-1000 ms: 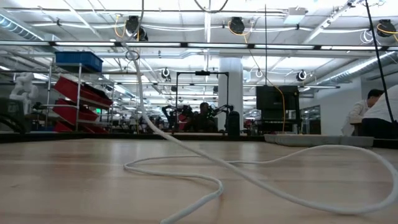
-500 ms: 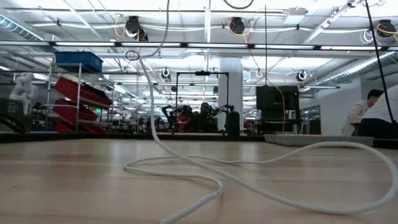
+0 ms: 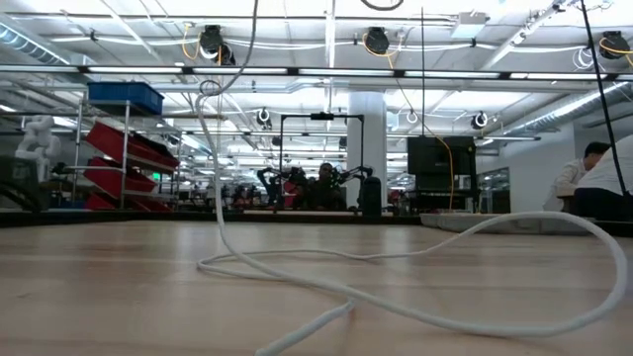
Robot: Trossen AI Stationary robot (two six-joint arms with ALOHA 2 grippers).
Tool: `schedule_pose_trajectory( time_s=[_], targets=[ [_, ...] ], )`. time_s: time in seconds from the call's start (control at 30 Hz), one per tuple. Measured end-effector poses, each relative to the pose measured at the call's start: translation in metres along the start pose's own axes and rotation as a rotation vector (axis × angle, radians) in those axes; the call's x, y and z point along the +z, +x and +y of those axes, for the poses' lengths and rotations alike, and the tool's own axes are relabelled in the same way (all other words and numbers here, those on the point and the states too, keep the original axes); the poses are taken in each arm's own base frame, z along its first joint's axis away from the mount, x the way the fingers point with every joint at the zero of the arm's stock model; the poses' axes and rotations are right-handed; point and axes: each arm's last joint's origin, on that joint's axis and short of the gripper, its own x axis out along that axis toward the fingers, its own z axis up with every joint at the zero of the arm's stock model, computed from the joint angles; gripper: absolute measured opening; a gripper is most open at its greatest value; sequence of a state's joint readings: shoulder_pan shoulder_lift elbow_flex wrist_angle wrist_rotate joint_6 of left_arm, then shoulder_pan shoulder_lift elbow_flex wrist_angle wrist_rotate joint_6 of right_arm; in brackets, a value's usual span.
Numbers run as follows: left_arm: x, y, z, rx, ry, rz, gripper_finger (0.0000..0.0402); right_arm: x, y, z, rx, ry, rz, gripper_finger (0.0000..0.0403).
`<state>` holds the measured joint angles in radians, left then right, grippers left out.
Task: Coil cords
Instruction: Coil the white wire onto the spool
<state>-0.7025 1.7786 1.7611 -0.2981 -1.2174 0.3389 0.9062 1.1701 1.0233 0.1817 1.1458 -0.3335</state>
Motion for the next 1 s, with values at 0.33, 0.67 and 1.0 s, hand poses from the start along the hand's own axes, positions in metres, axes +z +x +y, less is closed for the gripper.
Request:
schedule_pose_trajectory(
  time_s=[0.33,0.67,1.0],
  targets=[
    [0.000,0.001,-0.002,-0.085,-0.035,-0.026,0.0200,0.001,0.000,-0.001,-0.001,0.006,-0.001,0.0000],
    [0.015,0.014,0.001,-0.330,-0.196,-0.197,0.0203,0.001,0.000,-0.002,-0.003,0.006,-0.002,0.0000],
    [0.017,0.034,-0.005,-0.332,-0.263,-0.252,0.0203,0.001,0.000,-0.001,0.027,0.006,-0.012,0.0000]
  ],
)
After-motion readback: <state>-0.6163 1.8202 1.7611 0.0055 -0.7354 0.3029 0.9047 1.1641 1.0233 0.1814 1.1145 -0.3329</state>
